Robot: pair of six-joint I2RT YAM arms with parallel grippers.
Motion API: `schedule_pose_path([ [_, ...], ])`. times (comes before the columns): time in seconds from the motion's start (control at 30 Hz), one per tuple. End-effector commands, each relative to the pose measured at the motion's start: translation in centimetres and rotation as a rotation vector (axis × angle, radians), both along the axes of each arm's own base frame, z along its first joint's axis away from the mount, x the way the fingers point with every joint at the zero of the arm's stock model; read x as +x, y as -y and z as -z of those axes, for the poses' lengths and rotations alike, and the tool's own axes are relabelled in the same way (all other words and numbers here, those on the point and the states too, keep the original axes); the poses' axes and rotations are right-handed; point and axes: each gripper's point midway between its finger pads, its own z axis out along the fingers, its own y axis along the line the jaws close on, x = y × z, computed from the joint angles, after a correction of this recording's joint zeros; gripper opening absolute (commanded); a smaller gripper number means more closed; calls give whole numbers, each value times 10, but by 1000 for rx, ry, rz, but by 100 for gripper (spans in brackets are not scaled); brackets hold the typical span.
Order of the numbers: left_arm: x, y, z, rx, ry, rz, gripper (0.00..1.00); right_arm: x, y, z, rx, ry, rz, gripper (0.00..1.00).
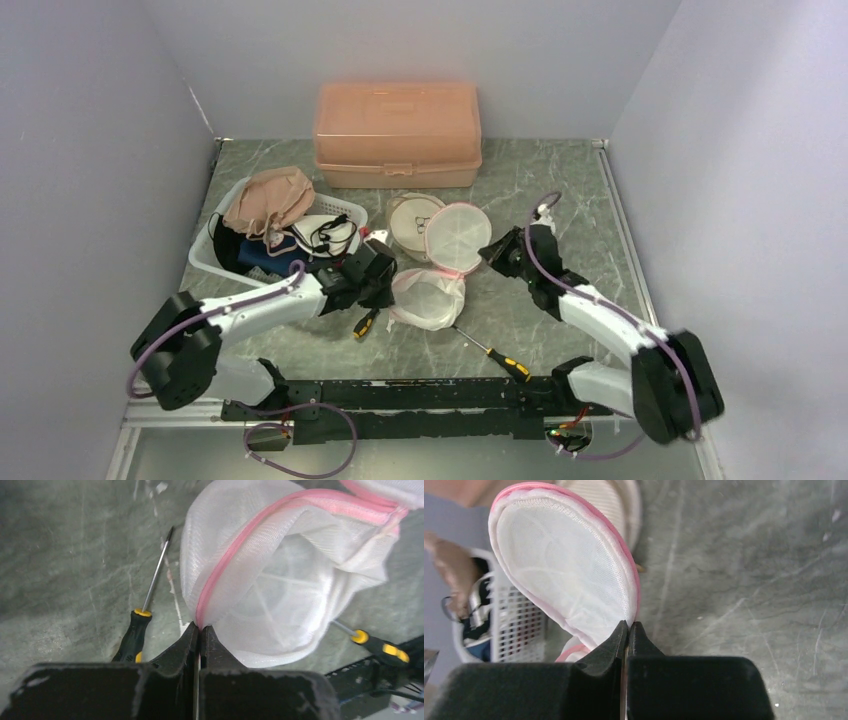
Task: Unzip the laundry bag and remove the bra
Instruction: Adjust the laundry bag at the center of the board.
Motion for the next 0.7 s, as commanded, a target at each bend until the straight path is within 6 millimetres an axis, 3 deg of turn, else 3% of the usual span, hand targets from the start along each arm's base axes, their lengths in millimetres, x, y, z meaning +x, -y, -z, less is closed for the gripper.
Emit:
schedule_pose_path([
  [0.0,22,13,-79,-87,176,41,3,-4,10,-72,-79,190,-29,0],
  [0.1,27,19,-121,-114,238,80,3,-17,15,-115,-114,276,-44,0],
  [0.2,29,23,-147,-141,281,98,3,-27,23,-136,-146,329,-39,0],
  [0.27,32,24,-138,-122,273,93,3,-32,29,-132,-179,323,-31,0],
  [0.33,35,23,-108,-68,190,76,3,-35,34,-115,-197,289,-20,0],
  [0.37,34,24,-95,-43,139,77,14,-37,34,-107,-199,266,-19,0],
  [0.43,32,25,-76,-2,67,63,52,-41,32,-101,-174,247,-19,0],
  [0.47,31,26,-72,0,48,57,77,-42,32,-102,-158,249,-12,0],
  [0.5,30,26,-70,-8,43,48,91,-42,33,-102,-147,249,-3,0],
  [0.67,19,14,-65,-69,57,-16,93,-41,50,-89,-163,202,105,0],
])
